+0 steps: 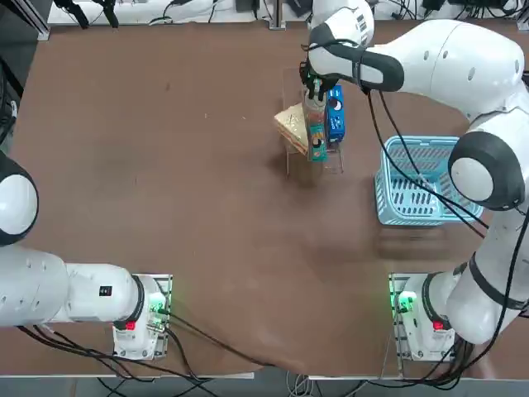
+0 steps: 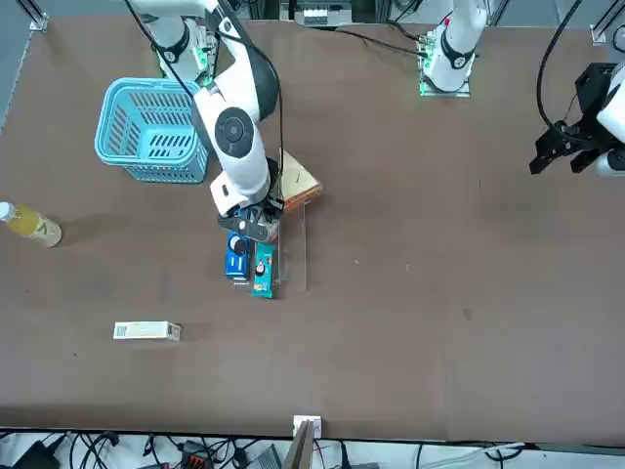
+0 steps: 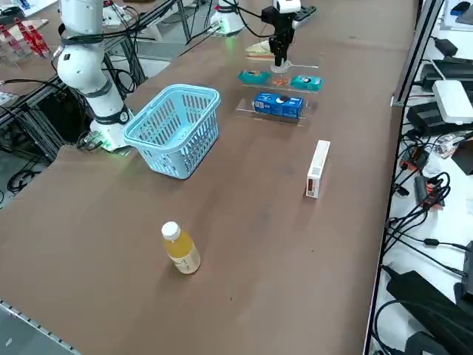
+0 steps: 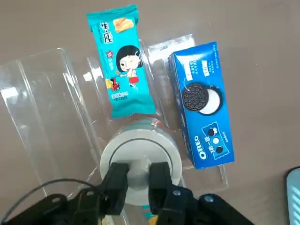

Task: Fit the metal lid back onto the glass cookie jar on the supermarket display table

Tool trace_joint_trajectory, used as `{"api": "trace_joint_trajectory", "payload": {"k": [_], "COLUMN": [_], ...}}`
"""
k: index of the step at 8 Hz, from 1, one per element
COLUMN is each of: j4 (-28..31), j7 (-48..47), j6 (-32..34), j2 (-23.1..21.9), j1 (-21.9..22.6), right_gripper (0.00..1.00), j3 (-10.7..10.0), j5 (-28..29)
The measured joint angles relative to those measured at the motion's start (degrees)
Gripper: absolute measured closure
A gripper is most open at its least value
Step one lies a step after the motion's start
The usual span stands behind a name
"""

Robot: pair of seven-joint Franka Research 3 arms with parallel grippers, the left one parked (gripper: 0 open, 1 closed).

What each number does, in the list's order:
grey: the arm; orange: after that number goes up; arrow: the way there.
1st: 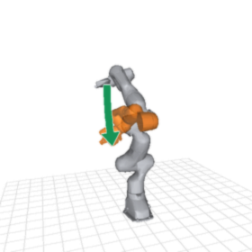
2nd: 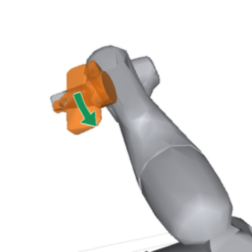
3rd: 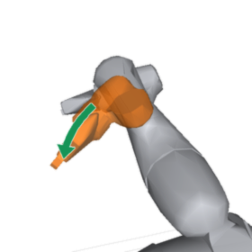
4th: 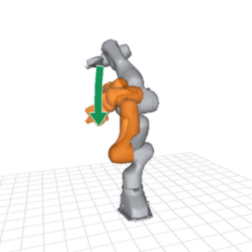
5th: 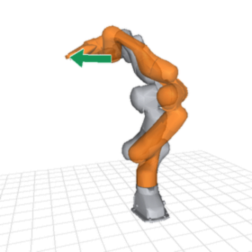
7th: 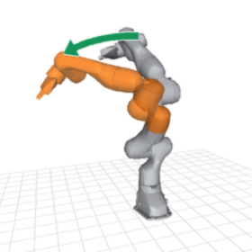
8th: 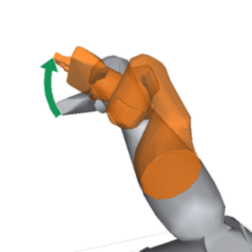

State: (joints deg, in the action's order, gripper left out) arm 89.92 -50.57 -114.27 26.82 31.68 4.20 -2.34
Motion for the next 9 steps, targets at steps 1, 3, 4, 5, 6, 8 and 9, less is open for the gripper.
{"api": "trace_joint_trajectory", "payload": {"k": [1,3,4,5,6,8,9], "j4": [0.5,1.8,2.4,3.0,3.4,3.9,4.2], "j7": [0.0,0.0,0.0,0.0,0.0,0.0,-0.1], "j6": [-0.5,-1.8,-2.5,-3.0,-3.4,-3.9,-4.1], "j2": [-0.3,-1.1,-1.3,-1.7,-1.9,-2.3,-2.4], "j1": [0.0,0.0,0.0,0.0,0.0,0.0,0.0], "right_gripper": [0.72,0.72,0.72,0.72,0.72,0.72,0.72], "j3": [0.0,0.0,0.0,0.0,-0.1,-0.1,-0.1], "j5": [0.0,0.0,0.0,0.0,0.0,0.0,0.0]}}
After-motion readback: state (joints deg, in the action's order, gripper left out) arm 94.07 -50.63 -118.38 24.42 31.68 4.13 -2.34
